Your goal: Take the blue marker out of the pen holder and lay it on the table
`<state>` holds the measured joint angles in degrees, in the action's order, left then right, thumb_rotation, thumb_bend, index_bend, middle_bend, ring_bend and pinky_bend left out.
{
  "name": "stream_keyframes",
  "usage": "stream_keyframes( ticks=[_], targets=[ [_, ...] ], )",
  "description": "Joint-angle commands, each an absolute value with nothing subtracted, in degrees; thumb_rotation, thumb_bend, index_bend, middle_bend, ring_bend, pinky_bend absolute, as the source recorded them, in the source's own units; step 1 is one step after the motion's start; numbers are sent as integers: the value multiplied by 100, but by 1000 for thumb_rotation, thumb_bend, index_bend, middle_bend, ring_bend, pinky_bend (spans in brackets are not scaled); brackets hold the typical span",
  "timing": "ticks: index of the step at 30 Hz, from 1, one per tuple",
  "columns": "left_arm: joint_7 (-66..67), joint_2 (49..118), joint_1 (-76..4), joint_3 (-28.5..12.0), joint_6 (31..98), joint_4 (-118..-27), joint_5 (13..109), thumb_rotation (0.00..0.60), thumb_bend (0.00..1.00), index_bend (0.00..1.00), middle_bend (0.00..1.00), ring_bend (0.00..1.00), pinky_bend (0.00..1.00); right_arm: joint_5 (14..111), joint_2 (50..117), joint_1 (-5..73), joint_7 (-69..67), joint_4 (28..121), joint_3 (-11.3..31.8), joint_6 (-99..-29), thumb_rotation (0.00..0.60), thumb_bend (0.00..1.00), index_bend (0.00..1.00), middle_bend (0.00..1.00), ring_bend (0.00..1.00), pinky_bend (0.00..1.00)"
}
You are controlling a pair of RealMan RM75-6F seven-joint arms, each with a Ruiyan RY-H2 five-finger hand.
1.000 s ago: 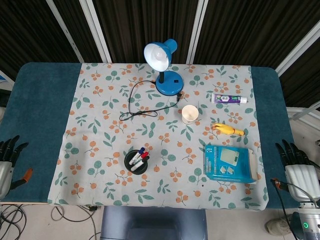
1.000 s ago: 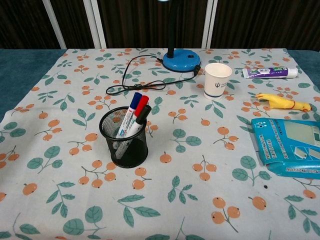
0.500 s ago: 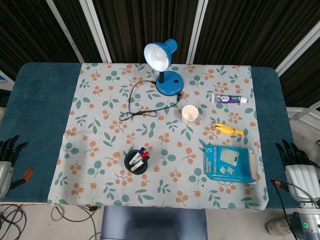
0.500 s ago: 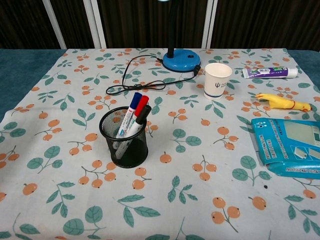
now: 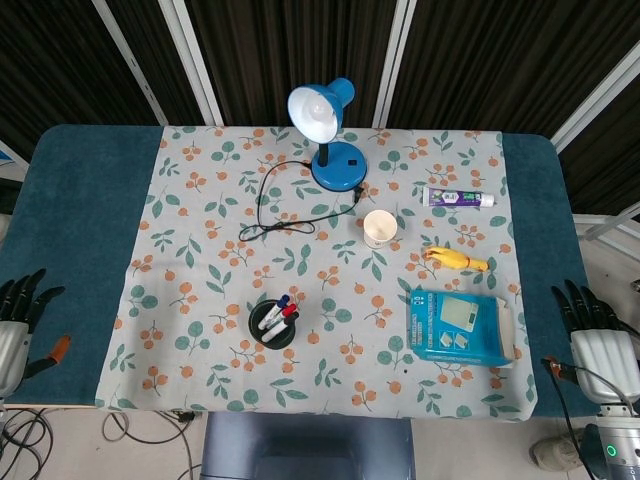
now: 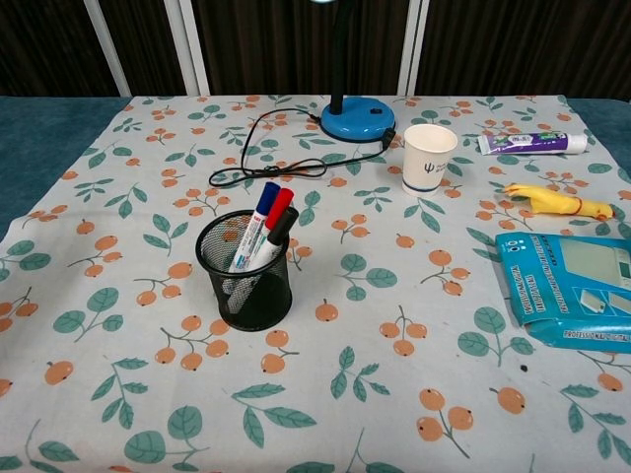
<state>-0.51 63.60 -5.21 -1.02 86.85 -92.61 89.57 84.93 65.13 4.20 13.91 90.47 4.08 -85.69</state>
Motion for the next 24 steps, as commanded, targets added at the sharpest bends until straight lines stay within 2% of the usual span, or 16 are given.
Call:
stream_keyframes(
  ticks=[1, 5, 11, 15, 24],
  targets=[
    [-739, 6156, -838, -124, 8448, -9233, 9261, 600, 283, 201, 5, 0, 0, 8460, 6515, 422, 1405, 9062, 419, -8552, 600, 136, 21, 0, 65, 178],
    [-610, 5909, -1327, -343, 7869, -9554, 9197, 600, 283, 203, 5, 0, 0, 8444, 6524, 421, 1450, 9078, 421, -8549, 600, 135, 21, 0, 65, 178],
    [-861, 5577, -2344, -701, 6435, -10110, 8871, 600, 283, 219, 7, 0, 0, 8446, 6519, 424, 1470, 9088, 414, -8539, 600, 135, 21, 0, 65, 178],
    [-905, 5689, -2925, -934, 5730, -10198, 8582, 600, 283, 230, 12, 0, 0, 8427, 6526, 424, 1476, 9085, 420, -8535, 600, 136, 22, 0, 64, 178],
    [-537, 6129, -3711, -1150, 4767, -10456, 7772, 600, 283, 251, 12, 0, 0, 8394, 6527, 422, 1490, 9093, 431, -8531, 600, 135, 23, 0, 64, 178]
  ],
)
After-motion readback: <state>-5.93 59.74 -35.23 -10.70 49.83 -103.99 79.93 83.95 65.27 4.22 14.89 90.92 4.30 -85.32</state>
